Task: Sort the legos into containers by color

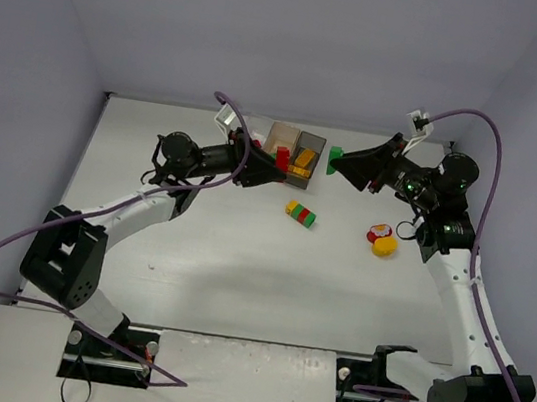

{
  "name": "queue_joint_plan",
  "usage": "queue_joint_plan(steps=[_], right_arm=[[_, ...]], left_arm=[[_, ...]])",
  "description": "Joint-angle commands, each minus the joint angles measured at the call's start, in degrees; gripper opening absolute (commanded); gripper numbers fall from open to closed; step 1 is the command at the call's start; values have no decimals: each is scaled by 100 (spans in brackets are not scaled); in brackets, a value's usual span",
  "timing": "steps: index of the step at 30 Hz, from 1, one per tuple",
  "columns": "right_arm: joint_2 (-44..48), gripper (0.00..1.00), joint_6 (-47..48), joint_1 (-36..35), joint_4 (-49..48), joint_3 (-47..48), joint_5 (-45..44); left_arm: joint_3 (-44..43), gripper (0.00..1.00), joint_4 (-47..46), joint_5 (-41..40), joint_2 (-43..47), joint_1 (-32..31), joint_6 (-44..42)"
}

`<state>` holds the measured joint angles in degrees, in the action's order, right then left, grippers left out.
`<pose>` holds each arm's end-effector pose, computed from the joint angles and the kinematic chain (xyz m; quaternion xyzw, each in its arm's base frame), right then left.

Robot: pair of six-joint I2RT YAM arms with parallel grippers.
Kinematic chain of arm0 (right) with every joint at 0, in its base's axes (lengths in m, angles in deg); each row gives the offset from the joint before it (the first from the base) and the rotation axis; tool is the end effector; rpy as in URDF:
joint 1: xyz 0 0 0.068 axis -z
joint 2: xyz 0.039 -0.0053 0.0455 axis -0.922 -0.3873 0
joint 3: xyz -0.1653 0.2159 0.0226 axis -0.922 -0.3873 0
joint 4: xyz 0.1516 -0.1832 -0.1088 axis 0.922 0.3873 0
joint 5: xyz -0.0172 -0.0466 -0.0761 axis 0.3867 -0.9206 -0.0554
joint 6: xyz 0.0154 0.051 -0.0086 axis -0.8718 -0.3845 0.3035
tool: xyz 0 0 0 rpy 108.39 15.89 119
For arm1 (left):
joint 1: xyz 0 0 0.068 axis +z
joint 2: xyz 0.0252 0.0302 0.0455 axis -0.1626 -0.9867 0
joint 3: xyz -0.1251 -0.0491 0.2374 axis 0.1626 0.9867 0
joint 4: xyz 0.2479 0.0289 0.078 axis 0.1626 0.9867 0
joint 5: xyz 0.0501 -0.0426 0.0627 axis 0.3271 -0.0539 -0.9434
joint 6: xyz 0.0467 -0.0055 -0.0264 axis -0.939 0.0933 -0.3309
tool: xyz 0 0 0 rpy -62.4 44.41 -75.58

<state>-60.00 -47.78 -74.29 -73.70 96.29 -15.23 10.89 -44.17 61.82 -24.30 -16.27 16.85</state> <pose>0.2397 0.0599 0.4266 -0.2834 0.5840 0.4828 0.5878 0.2889 -0.1722 0.3468 0.2784 0.5458 -0.6853 0.3937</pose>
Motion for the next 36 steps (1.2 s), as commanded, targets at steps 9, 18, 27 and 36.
queue_joint_plan(steps=[9, 18, 27, 36], right_arm=[[294, 0, 366, -14, 181, 17, -276], [479, 0, 516, 4, 533, -221, -487], [373, 0, 604, 4, 727, -239, -584], [224, 0, 674, 13, 823, -212, -689]], left_arm=[[-1948, 0, 5568, -2038, 358, 638, -3715], [-4176, 0, 7939, -4314, -1398, 743, -4985], [-5653, 2, 8211, -4639, -2990, 726, -4932], [-6515, 25, 8405, -4692, -3879, 664, -4853]])
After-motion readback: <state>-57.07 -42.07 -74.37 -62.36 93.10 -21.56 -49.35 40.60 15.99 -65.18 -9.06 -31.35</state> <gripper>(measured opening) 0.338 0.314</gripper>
